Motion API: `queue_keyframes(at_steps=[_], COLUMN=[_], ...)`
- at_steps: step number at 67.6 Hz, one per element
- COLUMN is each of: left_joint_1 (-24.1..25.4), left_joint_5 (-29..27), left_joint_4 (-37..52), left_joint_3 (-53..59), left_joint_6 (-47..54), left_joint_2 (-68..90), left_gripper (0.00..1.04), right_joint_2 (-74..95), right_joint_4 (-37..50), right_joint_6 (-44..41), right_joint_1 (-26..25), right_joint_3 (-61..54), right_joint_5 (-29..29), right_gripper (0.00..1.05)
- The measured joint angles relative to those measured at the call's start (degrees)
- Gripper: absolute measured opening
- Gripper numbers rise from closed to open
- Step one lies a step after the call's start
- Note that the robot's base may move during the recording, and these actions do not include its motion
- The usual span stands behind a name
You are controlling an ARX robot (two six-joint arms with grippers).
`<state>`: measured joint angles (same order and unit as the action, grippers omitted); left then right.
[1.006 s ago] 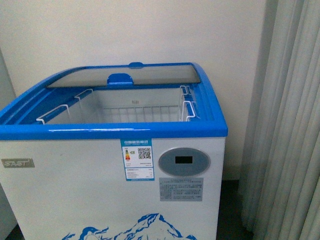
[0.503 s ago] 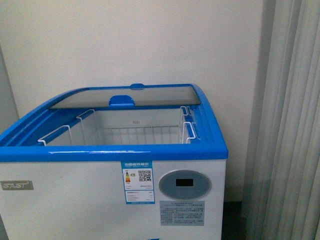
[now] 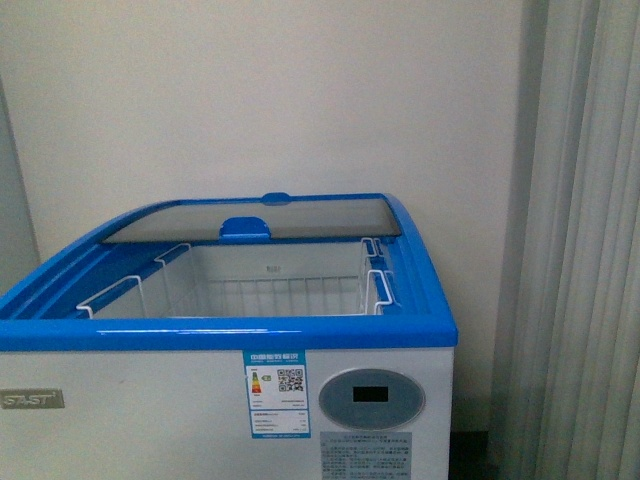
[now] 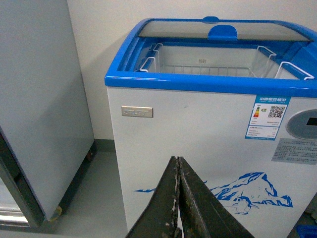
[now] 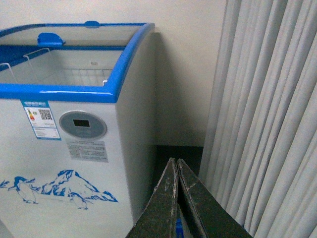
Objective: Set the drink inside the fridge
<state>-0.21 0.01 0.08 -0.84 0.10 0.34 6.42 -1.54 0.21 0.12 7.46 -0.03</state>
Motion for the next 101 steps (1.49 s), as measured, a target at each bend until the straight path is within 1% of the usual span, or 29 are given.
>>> queue_keyframes(at_steps=[42, 57, 58, 59, 63, 67, 68, 71, 72, 73, 77, 85, 87, 90, 93, 101], left_joint_1=[0.0, 0.0, 0.0, 0.0, 0.0, 0.0, 0.0, 0.0, 0.0, 0.0, 0.0, 0.0, 0.0, 0.0, 0.0, 0.0], left_joint_5=[0.0, 0.0, 0.0, 0.0, 0.0, 0.0, 0.0, 0.0, 0.0, 0.0, 0.0, 0.0, 0.0, 0.0, 0.0, 0.0], left_joint_4=[0.0, 0.0, 0.0, 0.0, 0.0, 0.0, 0.0, 0.0, 0.0, 0.0, 0.0, 0.0, 0.0, 0.0, 0.0, 0.0], left_joint_3=[0.0, 0.0, 0.0, 0.0, 0.0, 0.0, 0.0, 0.0, 0.0, 0.0, 0.0, 0.0, 0.0, 0.0, 0.0, 0.0], left_joint_6=[0.0, 0.0, 0.0, 0.0, 0.0, 0.0, 0.0, 0.0, 0.0, 0.0, 0.0, 0.0, 0.0, 0.0, 0.0, 0.0], left_joint_2=[0.0, 0.0, 0.0, 0.0, 0.0, 0.0, 0.0, 0.0, 0.0, 0.0, 0.0, 0.0, 0.0, 0.0, 0.0, 0.0], left_gripper=[0.03, 0.03, 0.03, 0.03, 0.13, 0.25, 0.30, 0.41, 0.46, 0.48, 0.59, 0.80, 0.89, 0.98, 0.96, 0.97], right_joint_2=[-5.7, -6.0, -6.0, -6.1, -6.1, -6.1, -6.1, -6.1, -6.1, -6.1, -6.1, -6.1, -6.1, -6.1, -6.1, -6.1], right_joint_4=[1.3, 1.4, 1.4, 1.4, 1.4, 1.4, 1.4, 1.4, 1.4, 1.4, 1.4, 1.4, 1.4, 1.4, 1.4, 1.4], right_joint_6=[0.0, 0.0, 0.0, -0.1, 0.0, 0.0, 0.0, -0.1, -0.1, 0.0, -0.1, 0.0, 0.0, 0.0, 0.0, 0.0], right_joint_1=[0.0, 0.0, 0.0, 0.0, 0.0, 0.0, 0.0, 0.0, 0.0, 0.0, 0.0, 0.0, 0.0, 0.0, 0.0, 0.0], right_joint_3=[-6.5, -6.5, -6.5, -6.5, -6.5, -6.5, -6.5, -6.5, -6.5, -6.5, -6.5, -6.5, -6.5, -6.5, -6.5, -6.5], right_joint_5=[0.0, 0.0, 0.0, 0.0, 0.0, 0.0, 0.0, 0.0, 0.0, 0.0, 0.0, 0.0, 0.0, 0.0, 0.0, 0.0], right_gripper=[0.03, 0.03, 0.03, 0.05, 0.13, 0.27, 0.31, 0.43, 0.47, 0.50, 0.59, 0.79, 0.88, 0.98, 0.97, 0.97])
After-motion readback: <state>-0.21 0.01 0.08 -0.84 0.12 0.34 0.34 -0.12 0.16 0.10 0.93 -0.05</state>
